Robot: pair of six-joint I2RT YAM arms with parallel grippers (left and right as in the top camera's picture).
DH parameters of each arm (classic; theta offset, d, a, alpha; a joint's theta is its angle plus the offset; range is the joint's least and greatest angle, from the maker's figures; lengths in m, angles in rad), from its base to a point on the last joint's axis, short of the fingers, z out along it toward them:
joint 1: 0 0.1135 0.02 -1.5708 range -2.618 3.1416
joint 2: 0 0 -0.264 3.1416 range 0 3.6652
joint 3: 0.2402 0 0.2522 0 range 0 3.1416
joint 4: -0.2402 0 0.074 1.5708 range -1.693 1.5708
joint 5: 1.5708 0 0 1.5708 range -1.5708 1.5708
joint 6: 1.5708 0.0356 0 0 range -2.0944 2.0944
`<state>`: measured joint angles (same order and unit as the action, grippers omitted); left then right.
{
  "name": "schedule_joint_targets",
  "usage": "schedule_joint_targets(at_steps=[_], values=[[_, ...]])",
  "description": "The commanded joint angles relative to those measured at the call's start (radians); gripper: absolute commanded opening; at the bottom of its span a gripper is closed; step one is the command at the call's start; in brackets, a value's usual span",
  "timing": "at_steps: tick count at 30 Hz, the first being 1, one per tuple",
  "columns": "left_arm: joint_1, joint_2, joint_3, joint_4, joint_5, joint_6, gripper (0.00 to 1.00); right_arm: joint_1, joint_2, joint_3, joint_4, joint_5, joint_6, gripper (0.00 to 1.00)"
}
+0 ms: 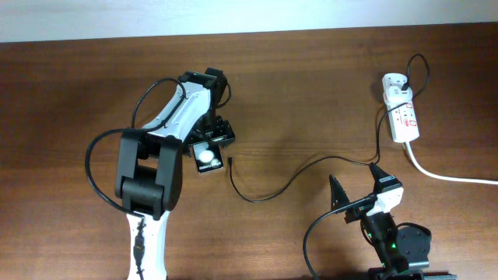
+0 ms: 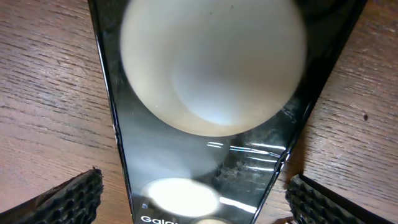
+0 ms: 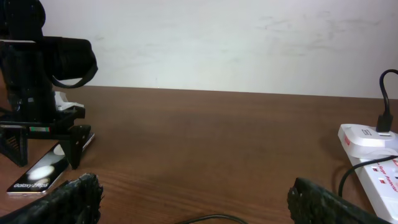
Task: Plug charger to phone and switch on socket
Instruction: 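Rotate the held phone with the left gripper, bottom edge toward center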
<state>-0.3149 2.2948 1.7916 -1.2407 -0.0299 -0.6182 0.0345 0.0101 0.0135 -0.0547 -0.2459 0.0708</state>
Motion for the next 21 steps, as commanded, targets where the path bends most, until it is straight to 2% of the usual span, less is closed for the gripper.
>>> schedule_joint_targets(at_steps=[1, 10, 13, 21], values=[[-0.001, 0.061, -0.043, 0.037, -0.057, -0.025, 0.99, 0.005, -0.007, -0.008, -0.001, -0.008, -0.004, 0.99], [0.008, 0.061, -0.153, 0.154, -0.035, -0.025, 1.00, 0.005, -0.007, -0.008, -0.001, -0.009, -0.004, 0.99], [0.012, 0.061, -0.175, 0.155, -0.031, -0.025, 0.97, 0.005, -0.007, -0.008, -0.001, -0.009, -0.004, 0.99], [0.013, 0.061, -0.181, 0.156, -0.018, -0.026, 0.77, 0.005, -0.007, -0.008, -0.001, -0.009, -0.004, 0.99]])
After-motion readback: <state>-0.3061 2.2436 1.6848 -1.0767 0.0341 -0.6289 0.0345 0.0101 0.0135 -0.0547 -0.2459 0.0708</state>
